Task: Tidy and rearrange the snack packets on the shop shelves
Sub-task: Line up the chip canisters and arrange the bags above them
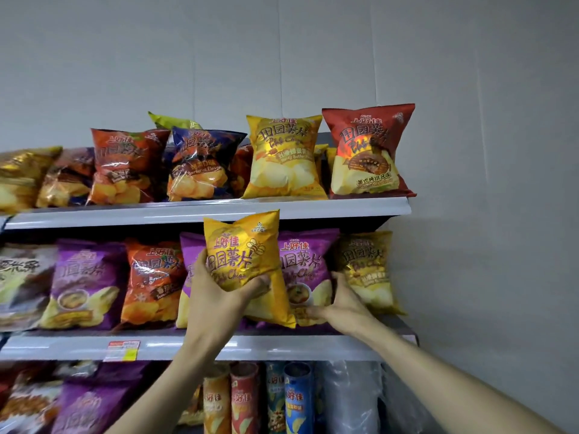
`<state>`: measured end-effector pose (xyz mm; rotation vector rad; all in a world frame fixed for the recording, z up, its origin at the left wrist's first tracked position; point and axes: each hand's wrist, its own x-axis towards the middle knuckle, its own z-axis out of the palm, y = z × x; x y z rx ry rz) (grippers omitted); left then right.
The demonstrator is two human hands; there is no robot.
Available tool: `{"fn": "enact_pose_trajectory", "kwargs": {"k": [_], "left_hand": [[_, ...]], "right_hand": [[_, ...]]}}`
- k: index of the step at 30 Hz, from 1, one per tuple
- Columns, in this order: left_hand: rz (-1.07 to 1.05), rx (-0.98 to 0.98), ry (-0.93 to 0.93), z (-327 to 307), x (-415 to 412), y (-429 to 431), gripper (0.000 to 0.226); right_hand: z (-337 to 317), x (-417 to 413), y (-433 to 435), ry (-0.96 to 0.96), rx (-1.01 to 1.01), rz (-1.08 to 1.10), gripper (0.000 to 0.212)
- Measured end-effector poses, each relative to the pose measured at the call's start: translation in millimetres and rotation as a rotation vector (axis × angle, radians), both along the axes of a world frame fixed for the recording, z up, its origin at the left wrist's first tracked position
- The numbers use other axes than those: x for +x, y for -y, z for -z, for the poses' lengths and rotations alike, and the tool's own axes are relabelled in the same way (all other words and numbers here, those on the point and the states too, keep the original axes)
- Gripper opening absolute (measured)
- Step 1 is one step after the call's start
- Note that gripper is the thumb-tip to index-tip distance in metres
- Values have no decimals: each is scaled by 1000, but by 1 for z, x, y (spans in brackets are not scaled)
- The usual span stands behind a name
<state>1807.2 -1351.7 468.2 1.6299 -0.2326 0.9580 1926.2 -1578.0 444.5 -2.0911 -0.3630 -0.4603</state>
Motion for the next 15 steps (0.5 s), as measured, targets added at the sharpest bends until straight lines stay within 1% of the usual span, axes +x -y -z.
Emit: {"fn": "enact_pose_trajectory", "kwargs": {"k": [4,5,6,7,9,10,11,12,13,15], "left_hand": [[-23,111,-7,6,-2,13,99],[-16,142,-10,8,-1,19,96],[-11,167,-18,8,1,25,98],[-4,190,-22,9,4,32,106],[17,218,-52,10,12,49,121],[33,223,-73,9,15,60,122],[58,221,-85,9,19,72,120],[78,213,-92,8,22,84,117],[92,207,-95,7,28,95,115],[90,213,-100,5,39,118,125]], "right_hand": [[4,-1,0,-5,-3,-16,103],[5,-2,5,-4,-3,-16,98],[7,-4,11,-2,6,-12,91],[7,-5,19,1,34,-10,79],[4,-17,36,14,130,15,45],[2,-25,45,25,178,41,30],[0,-32,54,41,223,63,23],[-1,-42,63,64,267,69,23],[-2,-50,71,97,312,51,30],[1,-61,88,163,385,-37,43]]}}
